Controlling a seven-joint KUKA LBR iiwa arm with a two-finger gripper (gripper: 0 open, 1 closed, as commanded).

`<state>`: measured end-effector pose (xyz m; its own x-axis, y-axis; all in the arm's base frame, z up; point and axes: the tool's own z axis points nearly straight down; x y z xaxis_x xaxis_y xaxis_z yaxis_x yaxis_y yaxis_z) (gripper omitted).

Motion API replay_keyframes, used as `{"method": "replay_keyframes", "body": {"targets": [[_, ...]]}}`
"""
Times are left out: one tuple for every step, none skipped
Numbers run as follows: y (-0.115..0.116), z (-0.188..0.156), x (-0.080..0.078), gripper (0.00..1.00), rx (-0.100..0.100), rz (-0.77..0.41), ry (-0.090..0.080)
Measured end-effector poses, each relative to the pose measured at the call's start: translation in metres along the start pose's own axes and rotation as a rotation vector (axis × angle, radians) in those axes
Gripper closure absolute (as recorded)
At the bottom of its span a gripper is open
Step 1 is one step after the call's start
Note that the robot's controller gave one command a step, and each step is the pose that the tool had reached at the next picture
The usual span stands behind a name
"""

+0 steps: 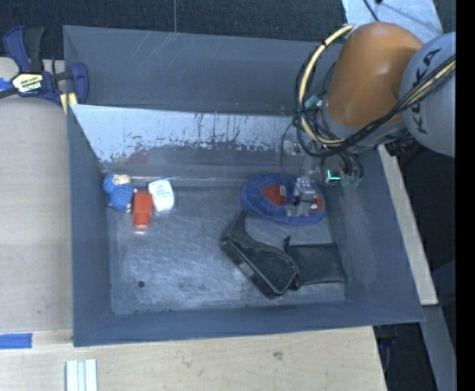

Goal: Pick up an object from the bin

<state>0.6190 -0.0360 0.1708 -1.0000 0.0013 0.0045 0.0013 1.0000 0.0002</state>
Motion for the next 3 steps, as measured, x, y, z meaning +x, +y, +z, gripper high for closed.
{"method": "replay_keyframes", "body": {"targets": [[-0.009, 0.100, 0.026, 0.00, -0.001, 0.086, -0.017], [-0.009, 0.097, 0.027, 1.00, 0.000, 0.083, -0.010], [-0.024, -0.081, 0.032, 1.00, 0.001, 0.095, -0.018]]}}
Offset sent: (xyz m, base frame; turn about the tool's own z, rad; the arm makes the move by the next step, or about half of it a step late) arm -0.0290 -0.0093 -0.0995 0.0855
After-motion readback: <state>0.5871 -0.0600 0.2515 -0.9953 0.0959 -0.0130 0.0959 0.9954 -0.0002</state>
